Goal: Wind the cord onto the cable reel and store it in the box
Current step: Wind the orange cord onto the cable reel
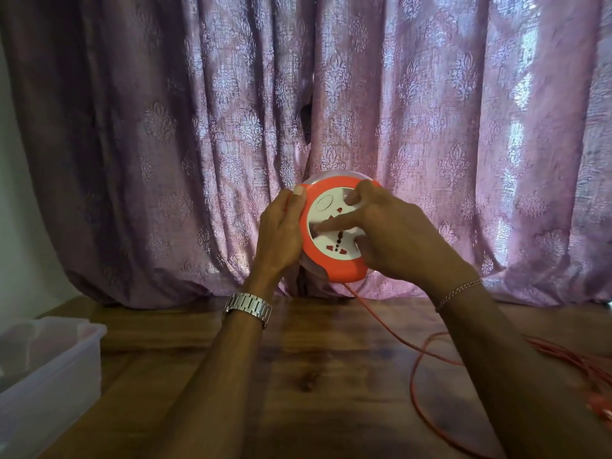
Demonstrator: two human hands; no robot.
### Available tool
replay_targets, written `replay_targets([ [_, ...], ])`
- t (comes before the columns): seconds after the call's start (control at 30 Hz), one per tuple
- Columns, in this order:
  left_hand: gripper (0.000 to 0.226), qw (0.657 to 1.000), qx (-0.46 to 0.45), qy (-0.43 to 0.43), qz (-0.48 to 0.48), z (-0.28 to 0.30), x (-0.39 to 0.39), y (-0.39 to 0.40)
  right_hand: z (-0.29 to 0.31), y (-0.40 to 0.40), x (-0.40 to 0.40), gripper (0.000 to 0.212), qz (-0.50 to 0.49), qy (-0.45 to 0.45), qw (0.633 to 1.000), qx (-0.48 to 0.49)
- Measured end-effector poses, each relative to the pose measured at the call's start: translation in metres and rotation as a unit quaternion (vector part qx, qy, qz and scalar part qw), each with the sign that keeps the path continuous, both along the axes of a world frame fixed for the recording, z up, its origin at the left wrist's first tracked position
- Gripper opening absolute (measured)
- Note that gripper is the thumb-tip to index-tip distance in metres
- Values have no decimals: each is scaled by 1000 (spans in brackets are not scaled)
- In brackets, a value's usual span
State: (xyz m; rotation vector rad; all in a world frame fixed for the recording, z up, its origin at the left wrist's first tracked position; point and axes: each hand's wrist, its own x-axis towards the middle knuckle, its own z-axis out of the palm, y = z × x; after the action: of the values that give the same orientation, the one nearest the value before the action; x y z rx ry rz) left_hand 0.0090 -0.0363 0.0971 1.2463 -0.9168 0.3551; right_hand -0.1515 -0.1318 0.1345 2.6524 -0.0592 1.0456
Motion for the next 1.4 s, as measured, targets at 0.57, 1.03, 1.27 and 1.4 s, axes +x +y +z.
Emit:
replay_targets([
  [0.57,52,1000,7,5,15,0,1,1,3,-11,3,30,19,-104,994,37],
  [1.03,49,999,30,-4,11,0,1,0,2,-2,-2,58,3,28,1000,-3],
  [1.27,49,999,31,-12,19,-2,3,-2,-3,-5,1,59,-32,-93,992,81],
  [1.4,52,999,27,-5,24,-1,2,-3,-5,-3,6,66,-51,-151,981,113],
])
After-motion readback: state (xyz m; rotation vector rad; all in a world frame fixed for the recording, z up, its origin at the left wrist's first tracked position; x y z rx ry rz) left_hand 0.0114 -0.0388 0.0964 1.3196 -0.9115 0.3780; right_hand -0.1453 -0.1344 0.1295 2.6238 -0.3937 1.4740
